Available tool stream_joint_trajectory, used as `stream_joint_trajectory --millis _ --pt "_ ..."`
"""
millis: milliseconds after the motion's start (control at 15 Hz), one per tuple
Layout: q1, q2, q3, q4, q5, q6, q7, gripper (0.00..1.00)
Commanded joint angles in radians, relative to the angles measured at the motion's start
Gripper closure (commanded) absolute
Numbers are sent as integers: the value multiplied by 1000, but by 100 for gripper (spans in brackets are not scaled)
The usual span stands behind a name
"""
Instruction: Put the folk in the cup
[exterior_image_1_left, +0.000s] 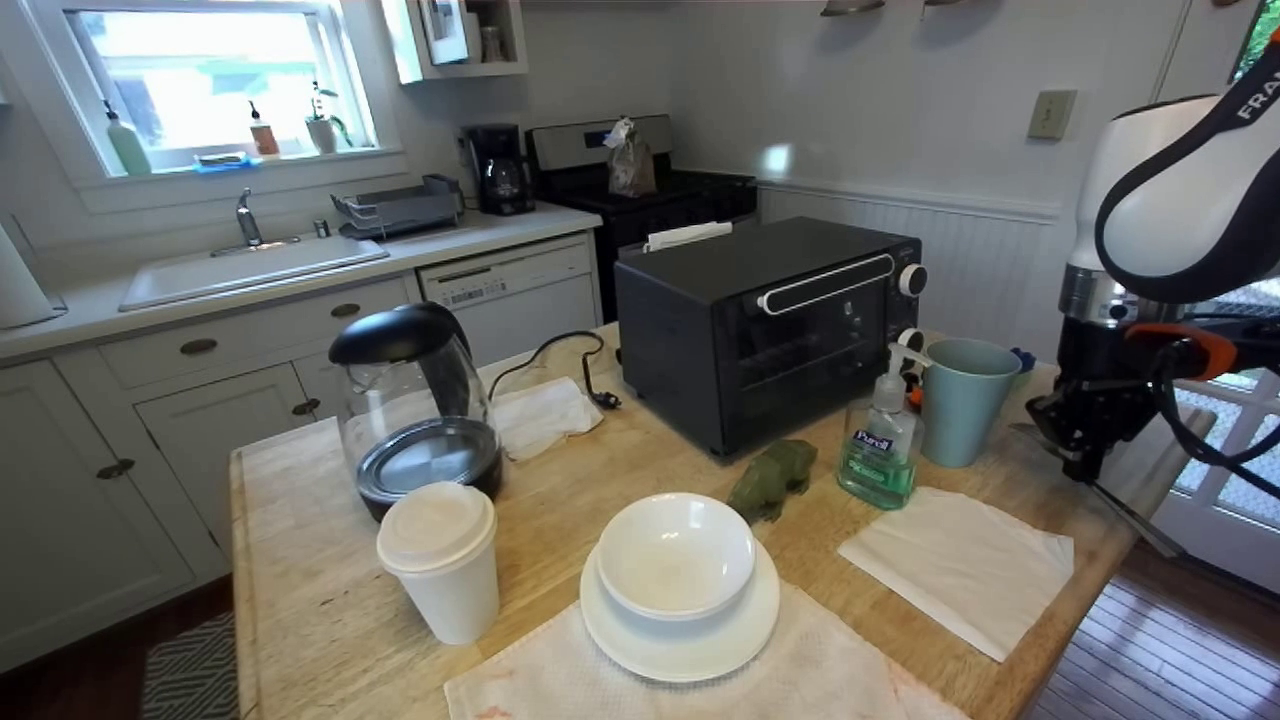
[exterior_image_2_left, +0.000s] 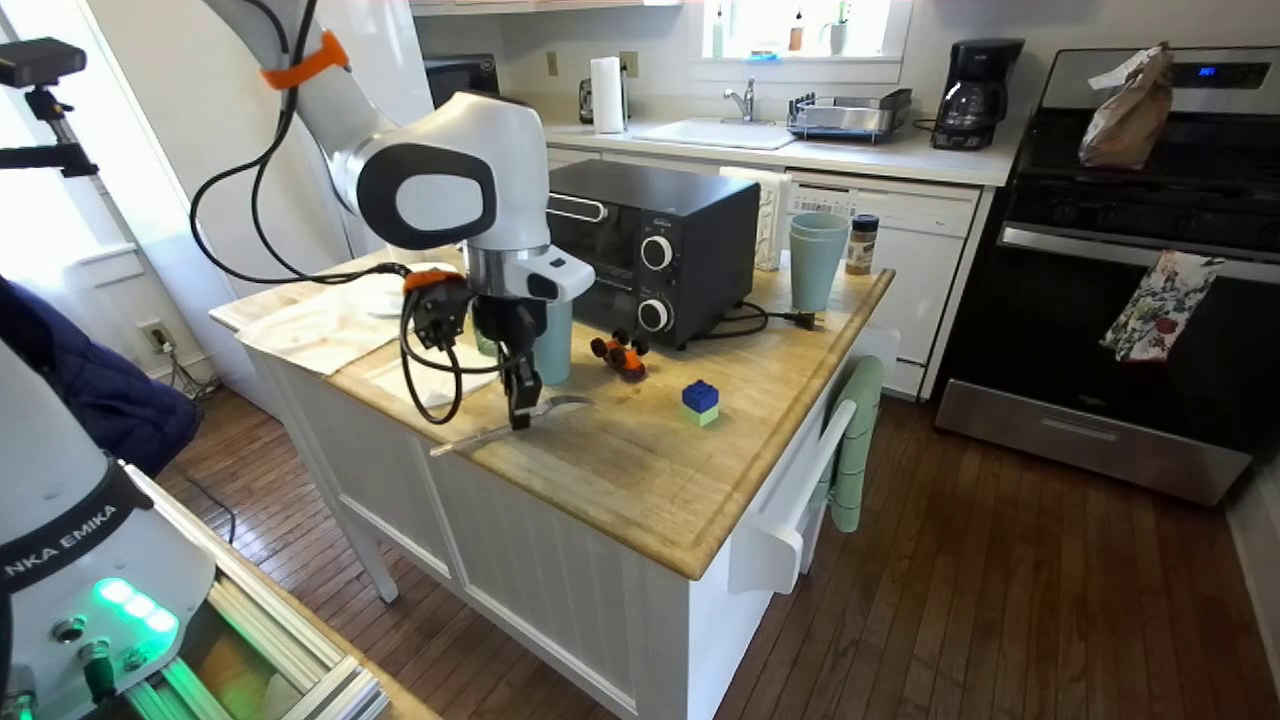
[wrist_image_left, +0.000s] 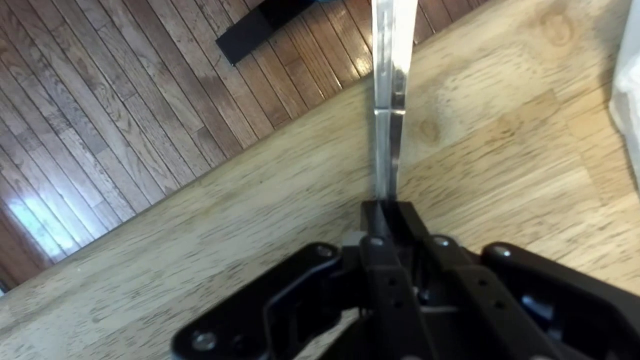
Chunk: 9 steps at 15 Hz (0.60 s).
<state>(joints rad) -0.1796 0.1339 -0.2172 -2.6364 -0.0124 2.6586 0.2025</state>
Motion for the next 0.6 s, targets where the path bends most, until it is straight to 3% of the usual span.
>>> stream_joint_trajectory --millis 0,533 --pt "17 -73 -41 2 -121 -67 109 97" --pt "-18 -189 -26 25 -240 -169 208 97"
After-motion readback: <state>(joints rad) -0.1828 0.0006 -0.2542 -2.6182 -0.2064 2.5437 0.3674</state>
